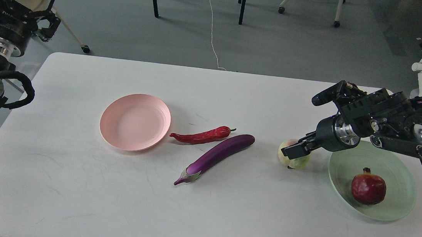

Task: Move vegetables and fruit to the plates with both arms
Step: 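Release the apple and reach the right gripper to the peach, then grasp the peach and place it on the green plate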

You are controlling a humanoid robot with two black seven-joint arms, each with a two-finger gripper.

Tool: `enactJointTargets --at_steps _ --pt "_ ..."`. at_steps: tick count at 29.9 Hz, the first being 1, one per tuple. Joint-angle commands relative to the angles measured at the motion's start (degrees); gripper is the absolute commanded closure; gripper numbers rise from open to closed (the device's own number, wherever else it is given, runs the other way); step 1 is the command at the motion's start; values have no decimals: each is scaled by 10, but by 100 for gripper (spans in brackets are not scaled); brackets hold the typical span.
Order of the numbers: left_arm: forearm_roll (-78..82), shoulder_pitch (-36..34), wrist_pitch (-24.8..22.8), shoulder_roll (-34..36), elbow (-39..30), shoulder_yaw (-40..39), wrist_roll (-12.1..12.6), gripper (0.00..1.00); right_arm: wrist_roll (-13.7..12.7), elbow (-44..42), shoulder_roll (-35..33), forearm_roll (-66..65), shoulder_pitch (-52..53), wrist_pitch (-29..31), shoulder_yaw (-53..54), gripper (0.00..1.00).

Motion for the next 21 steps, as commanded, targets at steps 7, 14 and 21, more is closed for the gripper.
enactJointTargets --at_steps 7,14,21 --pt "0 2 0 1 0 -1 0 2 0 -34 31 2 -36 -4 1 3" --pt "0 3 0 2 0 -1 0 2 0 -48 49 2 -47 -4 0 19" --pt "0 3 0 2 0 -1 0 2 0 -34 35 -3 -29 -1 -1 49"
